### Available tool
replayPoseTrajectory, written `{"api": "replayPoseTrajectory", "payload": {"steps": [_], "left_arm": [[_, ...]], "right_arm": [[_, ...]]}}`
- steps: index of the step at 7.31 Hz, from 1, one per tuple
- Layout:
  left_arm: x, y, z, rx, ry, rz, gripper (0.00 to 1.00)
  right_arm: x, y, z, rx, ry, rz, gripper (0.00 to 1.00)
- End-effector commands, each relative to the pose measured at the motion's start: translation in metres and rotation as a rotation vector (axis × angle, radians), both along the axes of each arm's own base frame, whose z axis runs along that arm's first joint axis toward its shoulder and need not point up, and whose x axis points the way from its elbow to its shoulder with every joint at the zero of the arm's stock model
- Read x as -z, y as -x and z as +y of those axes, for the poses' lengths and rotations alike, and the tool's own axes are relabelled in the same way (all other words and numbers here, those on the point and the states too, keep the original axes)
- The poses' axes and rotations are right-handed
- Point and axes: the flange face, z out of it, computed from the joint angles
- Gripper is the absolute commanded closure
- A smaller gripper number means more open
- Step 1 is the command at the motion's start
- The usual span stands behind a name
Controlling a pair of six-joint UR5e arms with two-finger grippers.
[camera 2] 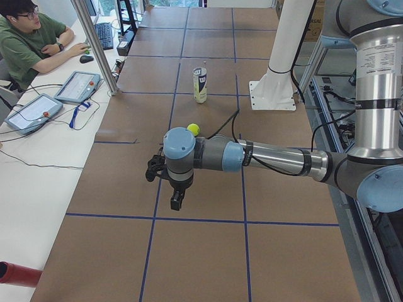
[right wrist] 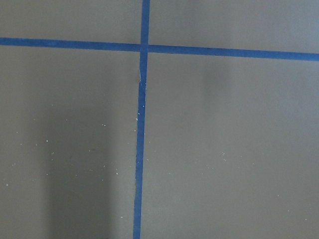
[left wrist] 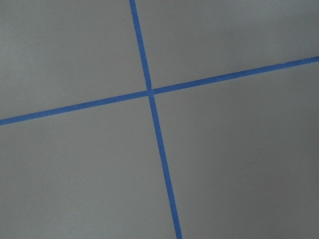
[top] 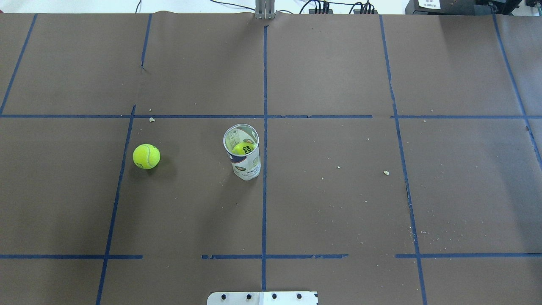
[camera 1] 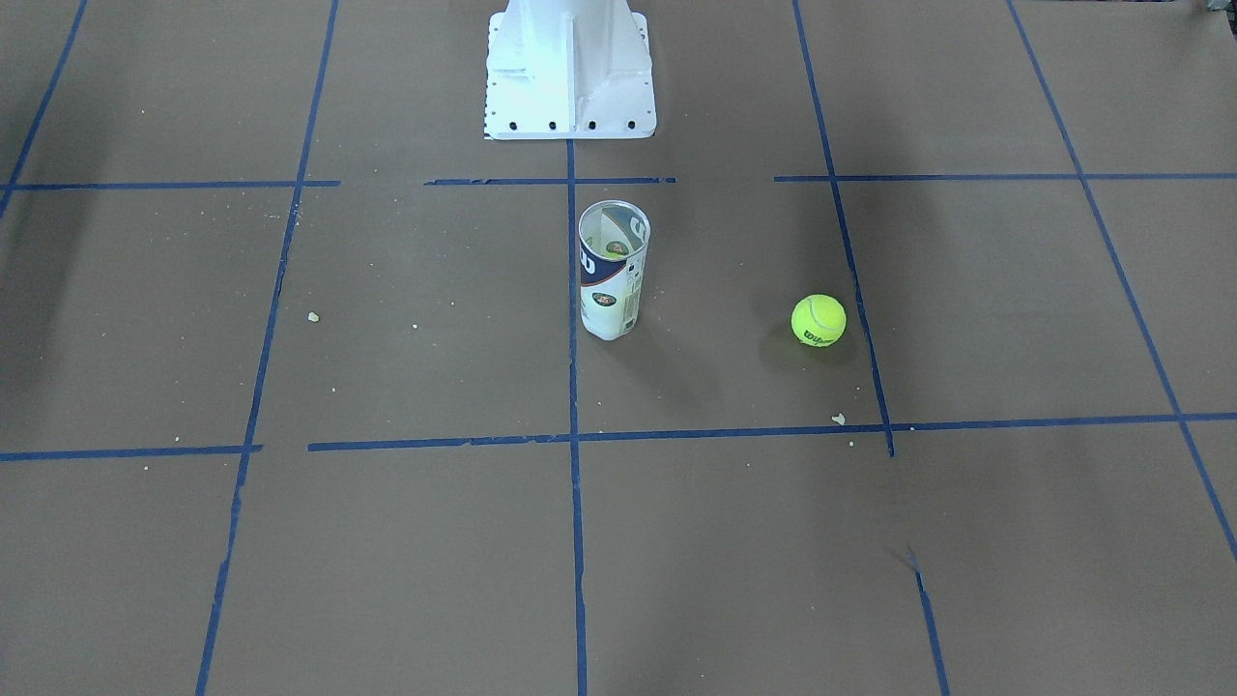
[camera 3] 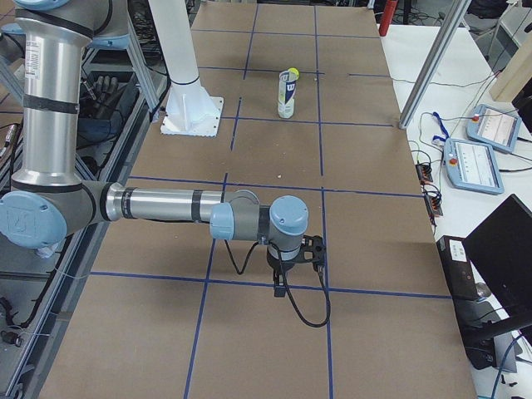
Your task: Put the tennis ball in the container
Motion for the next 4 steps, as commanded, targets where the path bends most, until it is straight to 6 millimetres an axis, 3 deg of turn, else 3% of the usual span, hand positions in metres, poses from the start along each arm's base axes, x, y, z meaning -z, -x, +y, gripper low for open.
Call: {"api": "replayPoseTrajectory", "payload": {"steps": [1, 4], "left_arm": [[0.0027, 0.0004, -0.0006, 0.000, -0.007, -0.005, 0.00], [0.0125, 0.0003, -0.0093, 0.002, -0.029, -0.012, 0.00]], "right_arm": [[0.0000, 0.0000, 0.0000, 0.000, 0.000, 0.000, 0.00], [0.0000, 0.0000, 0.0000, 0.000, 0.000, 0.000, 0.00]]}}
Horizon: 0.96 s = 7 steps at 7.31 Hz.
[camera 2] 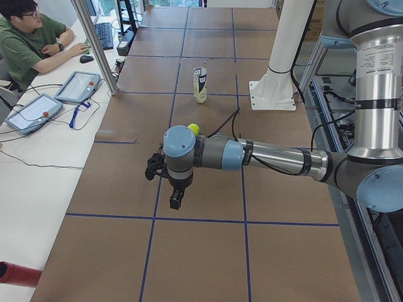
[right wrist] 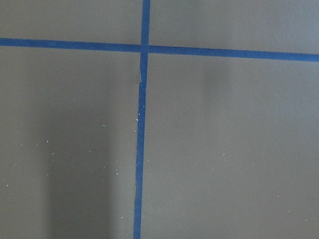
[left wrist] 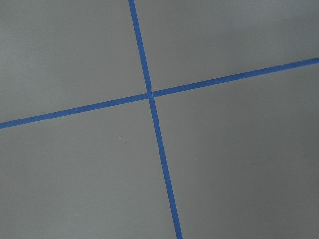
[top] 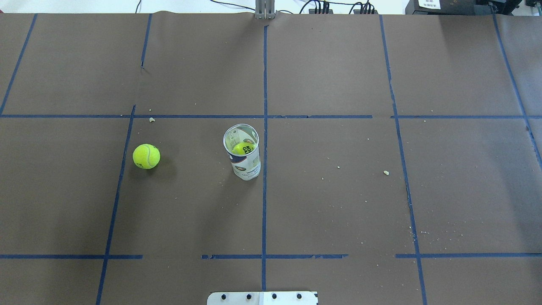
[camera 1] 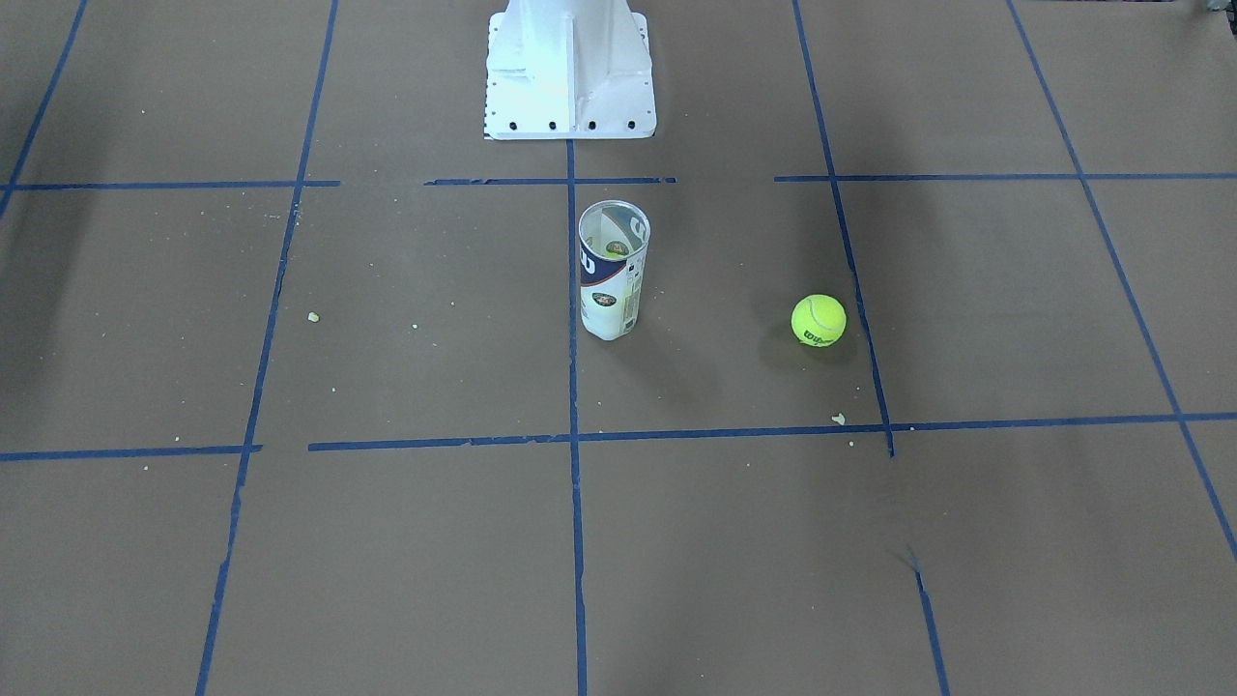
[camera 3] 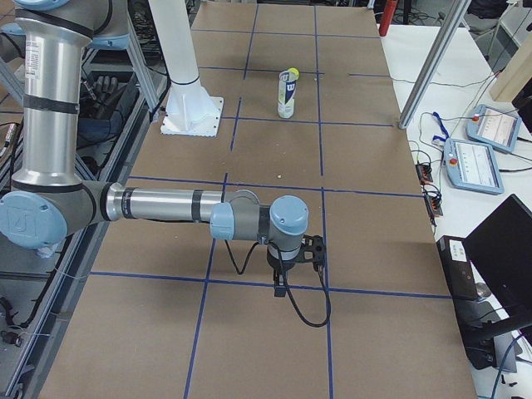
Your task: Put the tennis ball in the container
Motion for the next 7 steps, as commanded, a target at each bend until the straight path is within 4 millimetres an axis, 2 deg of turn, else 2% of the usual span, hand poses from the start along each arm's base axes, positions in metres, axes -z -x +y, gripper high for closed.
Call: {"api": "replayPoseTrajectory", "payload": {"steps": [1, 2, 4, 6, 7], "left_arm": [[0.014, 0.000, -0.020, 0.008, -0.028, 0.001, 0.00], [0.032, 0.000, -0.037, 0.006, -0.067, 0.001, 0.00], [0.047, 0.000, -0.052, -0.004, -0.122, 0.005, 0.00], [0.050, -0.002, -0.058, 0.002, -0.247, 0.005, 0.00], [0.058, -0.019, -0.061, 0.014, -0.237, 0.025, 0.00]], "right_arm": [[0.000, 0.000, 0.000, 0.000, -0.001, 0.000, 0.00], [0.000, 0.000, 0.000, 0.000, 0.001, 0.000, 0.00], [0.000, 0.000, 0.000, 0.000, 0.001, 0.000, 0.00], [0.000, 0.000, 0.000, 0.000, -0.001, 0.000, 0.00], [0.000, 0.000, 0.000, 0.000, 0.001, 0.000, 0.00]]}}
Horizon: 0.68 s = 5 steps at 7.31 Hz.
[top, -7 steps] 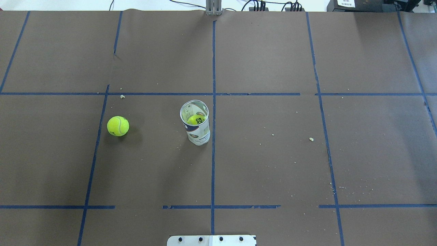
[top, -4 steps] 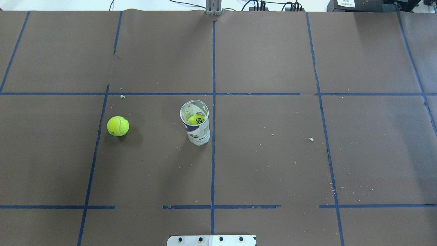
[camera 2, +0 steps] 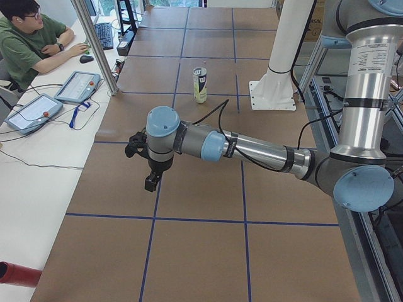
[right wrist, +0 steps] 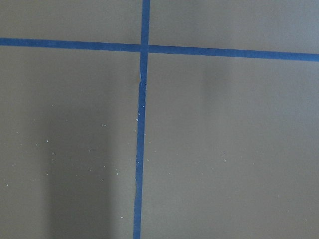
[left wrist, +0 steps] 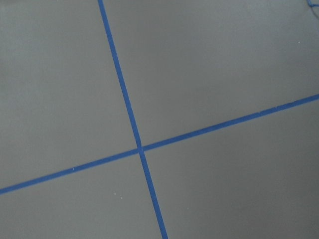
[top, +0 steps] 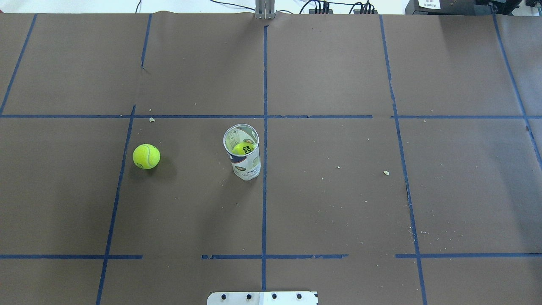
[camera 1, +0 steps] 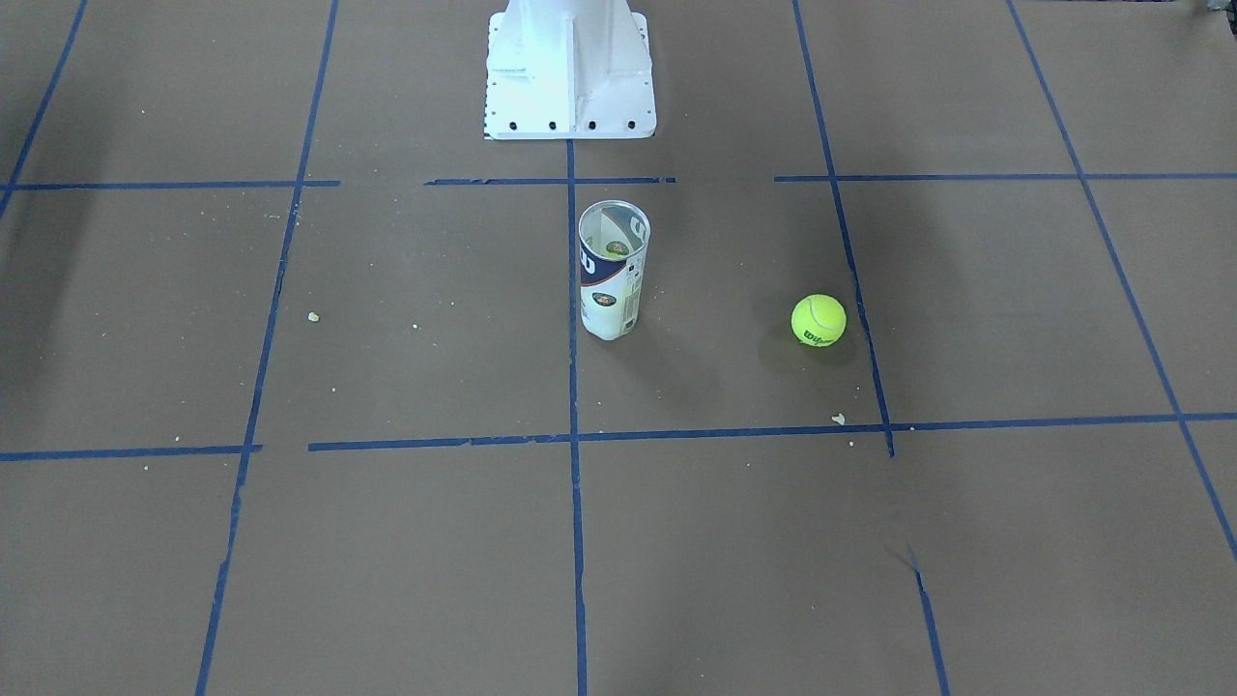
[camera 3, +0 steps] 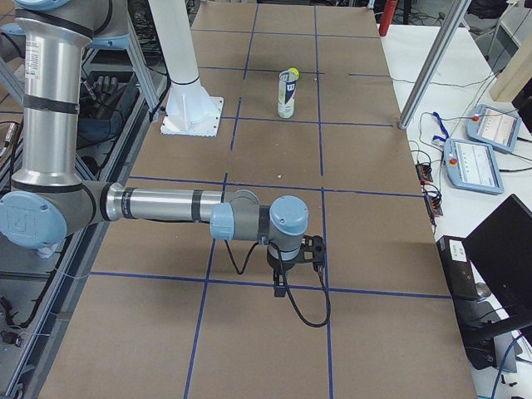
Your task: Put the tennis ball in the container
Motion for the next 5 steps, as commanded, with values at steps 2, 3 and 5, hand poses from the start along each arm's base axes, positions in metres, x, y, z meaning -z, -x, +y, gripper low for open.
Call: {"api": "replayPoseTrajectory", "payload": {"steps": [2, 3, 5], "left_arm": [[0.045, -0.109, -0.007, 0.043, 0.144, 0.084, 0.00], [0.080, -0.161, -0.018, 0.060, 0.211, 0.125, 0.00], [0.138, -0.272, -0.026, 0.149, 0.242, 0.081, 0.00]], "right_arm": [[0.000, 0.000, 0.000, 0.000, 0.001, 0.000, 0.00], [0.000, 0.000, 0.000, 0.000, 0.001, 0.000, 0.00], [0.000, 0.000, 0.000, 0.000, 0.001, 0.000, 0.00]]}}
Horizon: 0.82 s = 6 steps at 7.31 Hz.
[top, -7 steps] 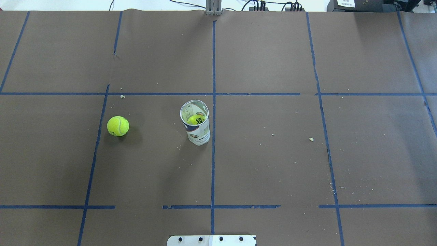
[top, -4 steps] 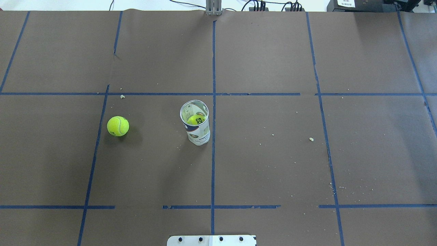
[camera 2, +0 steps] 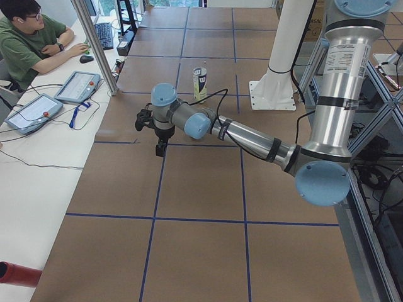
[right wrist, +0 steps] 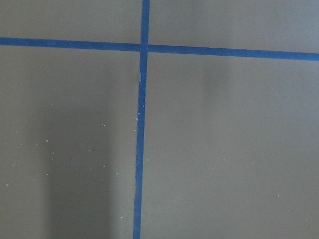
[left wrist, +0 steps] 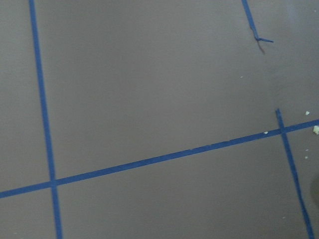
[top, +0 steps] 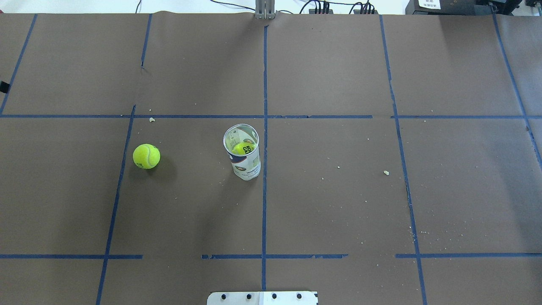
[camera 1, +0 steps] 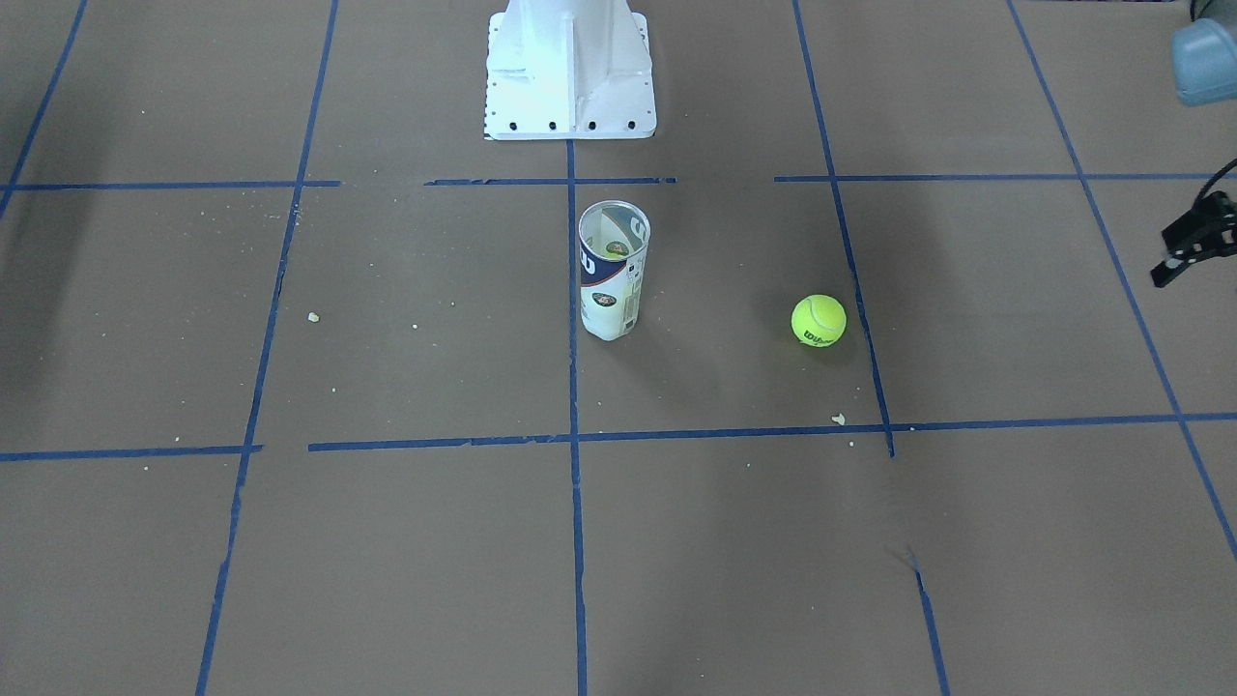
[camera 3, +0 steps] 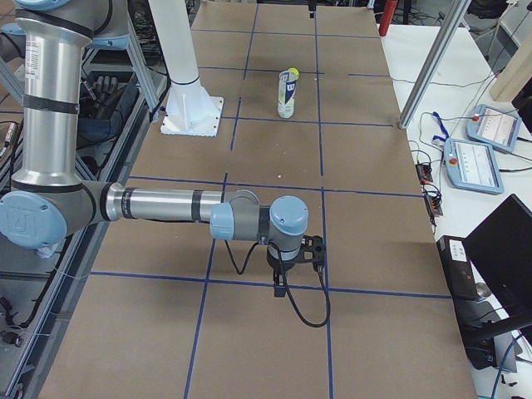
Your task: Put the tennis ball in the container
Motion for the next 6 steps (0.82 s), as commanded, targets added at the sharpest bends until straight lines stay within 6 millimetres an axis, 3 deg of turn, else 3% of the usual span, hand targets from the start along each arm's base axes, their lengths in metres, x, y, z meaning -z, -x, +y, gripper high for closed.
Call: {"api": "replayPoseTrajectory", "payload": {"steps": [1, 3, 4, 6], "left_arm": [[0.058, -0.116, 0.007, 0.052, 0.076, 0.013, 0.00], [0.070, -0.178, 0.031, 0.116, 0.073, 0.040, 0.00], [0.060, -0.209, 0.043, 0.126, 0.084, 0.063, 0.00], [0.053, -0.238, 0.060, 0.144, 0.104, 0.065, 0.00]], "right_arm": [[0.000, 0.000, 0.000, 0.000, 0.000, 0.000, 0.00], [0.000, 0.000, 0.000, 0.000, 0.000, 0.000, 0.00], [0.001, 0.000, -0.001, 0.000, -0.001, 0.000, 0.00], [0.000, 0.000, 0.000, 0.000, 0.000, 0.000, 0.00]]}}
